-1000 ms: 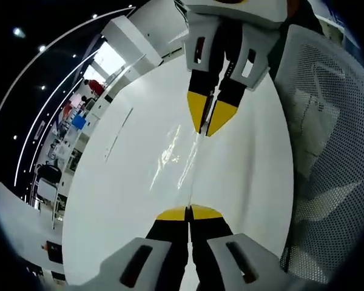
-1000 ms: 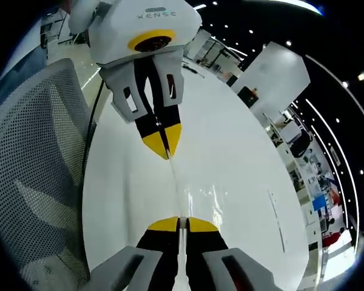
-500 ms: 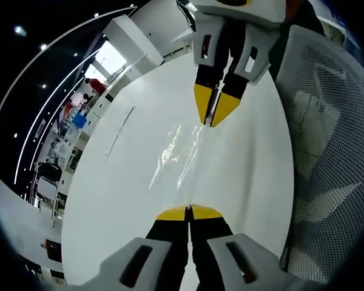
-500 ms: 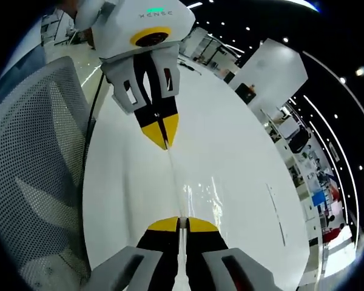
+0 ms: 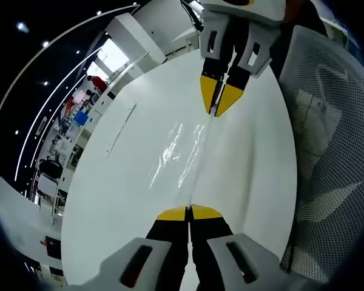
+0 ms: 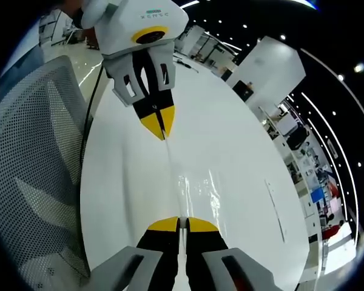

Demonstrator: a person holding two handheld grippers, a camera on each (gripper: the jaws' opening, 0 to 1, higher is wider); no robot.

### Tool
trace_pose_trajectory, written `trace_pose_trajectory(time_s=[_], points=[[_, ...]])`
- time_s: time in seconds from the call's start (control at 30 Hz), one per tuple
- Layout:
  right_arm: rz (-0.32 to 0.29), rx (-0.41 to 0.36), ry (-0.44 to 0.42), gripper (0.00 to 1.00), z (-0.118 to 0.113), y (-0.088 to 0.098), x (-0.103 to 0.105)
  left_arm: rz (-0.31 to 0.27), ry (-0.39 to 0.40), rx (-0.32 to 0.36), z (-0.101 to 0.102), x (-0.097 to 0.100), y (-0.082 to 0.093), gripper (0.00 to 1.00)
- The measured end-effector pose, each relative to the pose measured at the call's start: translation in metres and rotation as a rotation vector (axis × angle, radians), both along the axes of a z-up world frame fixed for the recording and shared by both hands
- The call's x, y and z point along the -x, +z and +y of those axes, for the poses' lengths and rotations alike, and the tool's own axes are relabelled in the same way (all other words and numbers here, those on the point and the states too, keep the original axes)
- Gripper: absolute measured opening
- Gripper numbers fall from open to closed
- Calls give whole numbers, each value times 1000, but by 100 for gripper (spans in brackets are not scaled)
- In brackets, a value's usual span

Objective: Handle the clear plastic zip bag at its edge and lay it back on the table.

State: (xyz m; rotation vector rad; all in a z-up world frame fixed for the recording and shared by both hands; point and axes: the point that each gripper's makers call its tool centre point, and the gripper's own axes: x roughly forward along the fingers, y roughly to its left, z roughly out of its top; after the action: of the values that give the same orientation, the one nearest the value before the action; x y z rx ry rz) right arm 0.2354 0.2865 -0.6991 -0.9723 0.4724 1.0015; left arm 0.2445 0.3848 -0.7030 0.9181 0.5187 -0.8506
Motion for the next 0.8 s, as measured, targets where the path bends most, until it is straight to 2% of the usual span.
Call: trace_pose_trajectory(time_s=[0.8], points=[[-2,4,-26,0,-9,1,-6,0,34,-5,11,-7,0,0]])
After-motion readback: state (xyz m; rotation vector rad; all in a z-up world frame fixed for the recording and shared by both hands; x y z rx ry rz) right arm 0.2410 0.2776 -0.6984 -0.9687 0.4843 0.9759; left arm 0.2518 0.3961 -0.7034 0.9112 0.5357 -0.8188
